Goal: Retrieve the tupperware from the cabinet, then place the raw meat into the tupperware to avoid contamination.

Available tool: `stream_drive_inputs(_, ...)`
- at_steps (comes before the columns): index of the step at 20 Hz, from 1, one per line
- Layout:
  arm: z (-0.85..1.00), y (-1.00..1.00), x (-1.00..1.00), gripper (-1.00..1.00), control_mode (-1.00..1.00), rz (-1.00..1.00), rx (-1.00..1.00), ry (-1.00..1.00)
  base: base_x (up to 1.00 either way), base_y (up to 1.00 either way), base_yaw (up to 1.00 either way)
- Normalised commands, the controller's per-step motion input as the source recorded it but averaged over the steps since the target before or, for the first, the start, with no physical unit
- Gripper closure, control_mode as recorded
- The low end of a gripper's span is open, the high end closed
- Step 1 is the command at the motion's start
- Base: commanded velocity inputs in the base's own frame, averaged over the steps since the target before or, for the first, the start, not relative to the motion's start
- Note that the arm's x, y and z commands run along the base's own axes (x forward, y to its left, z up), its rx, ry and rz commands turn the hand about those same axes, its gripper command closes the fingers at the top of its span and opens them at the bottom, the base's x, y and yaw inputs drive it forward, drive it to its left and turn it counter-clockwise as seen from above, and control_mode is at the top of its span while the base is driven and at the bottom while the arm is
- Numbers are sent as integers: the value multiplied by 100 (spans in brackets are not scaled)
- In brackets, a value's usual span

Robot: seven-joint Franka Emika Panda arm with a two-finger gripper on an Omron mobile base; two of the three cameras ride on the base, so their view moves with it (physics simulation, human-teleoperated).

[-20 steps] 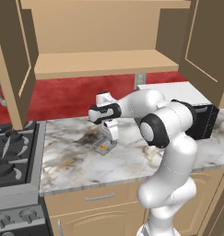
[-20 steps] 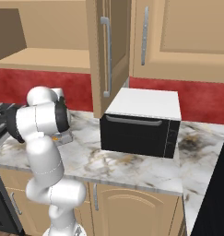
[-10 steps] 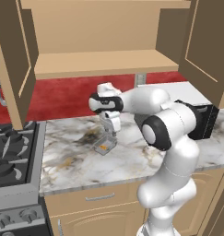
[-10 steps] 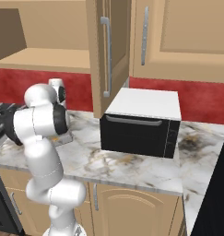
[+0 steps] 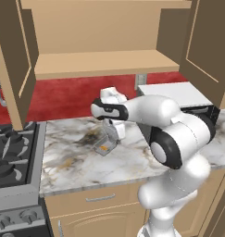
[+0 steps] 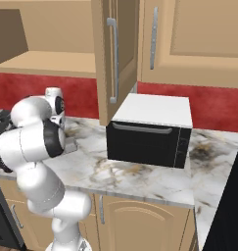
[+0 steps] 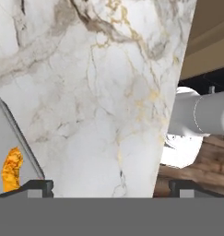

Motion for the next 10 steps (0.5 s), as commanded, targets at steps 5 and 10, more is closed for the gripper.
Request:
stream_drive_inputs(5, 26, -9, -66, -100, -100, 0, 3, -2, 0, 0, 0)
stream_drive_inputs(10, 32, -16, -63, -100, -100, 0, 6, 0, 0, 0, 0)
